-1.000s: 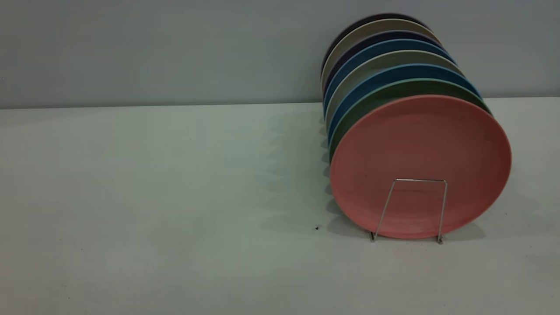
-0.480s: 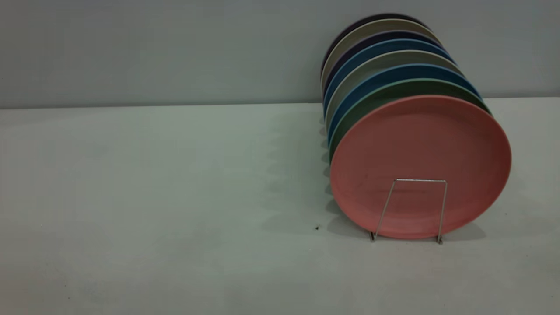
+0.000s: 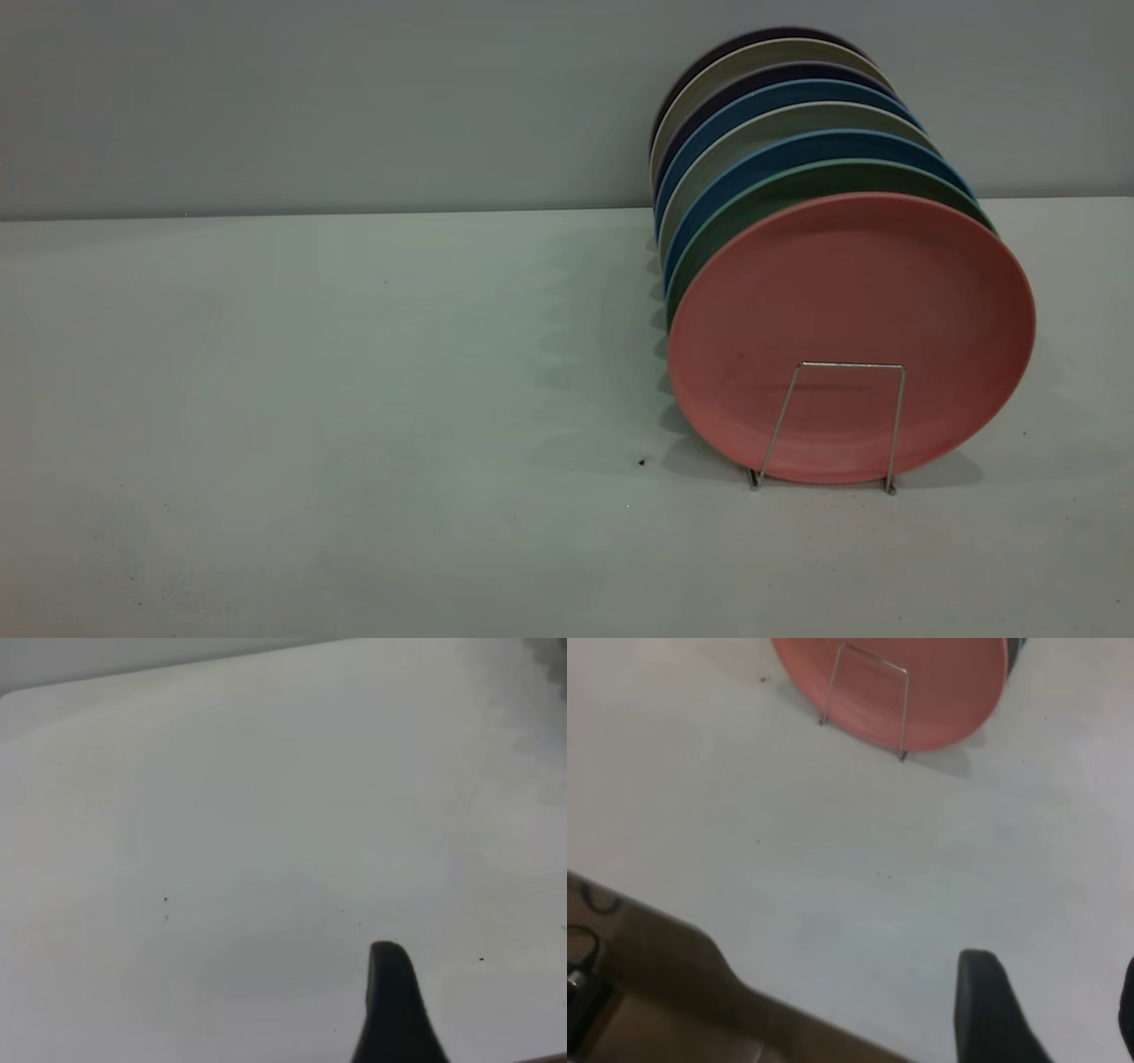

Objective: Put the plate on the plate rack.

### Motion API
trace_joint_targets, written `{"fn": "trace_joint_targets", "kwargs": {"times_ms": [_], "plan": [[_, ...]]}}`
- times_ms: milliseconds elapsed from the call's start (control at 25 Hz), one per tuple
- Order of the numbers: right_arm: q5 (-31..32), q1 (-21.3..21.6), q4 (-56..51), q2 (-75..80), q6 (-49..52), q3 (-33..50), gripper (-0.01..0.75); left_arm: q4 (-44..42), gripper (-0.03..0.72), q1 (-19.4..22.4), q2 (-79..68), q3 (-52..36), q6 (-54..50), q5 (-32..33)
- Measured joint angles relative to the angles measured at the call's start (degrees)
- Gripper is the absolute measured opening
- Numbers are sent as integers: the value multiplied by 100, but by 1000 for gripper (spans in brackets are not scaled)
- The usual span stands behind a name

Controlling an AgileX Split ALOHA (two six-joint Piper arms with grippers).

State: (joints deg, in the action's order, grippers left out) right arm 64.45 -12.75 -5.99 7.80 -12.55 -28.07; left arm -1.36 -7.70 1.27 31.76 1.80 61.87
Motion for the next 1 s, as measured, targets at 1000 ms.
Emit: {"fn": "trace_joint_targets", "kwargs": {"times_ms": [1000], "plan": [[43,0,0,-52,108,53,239,46,518,0,0,-388,-115,276]]}}
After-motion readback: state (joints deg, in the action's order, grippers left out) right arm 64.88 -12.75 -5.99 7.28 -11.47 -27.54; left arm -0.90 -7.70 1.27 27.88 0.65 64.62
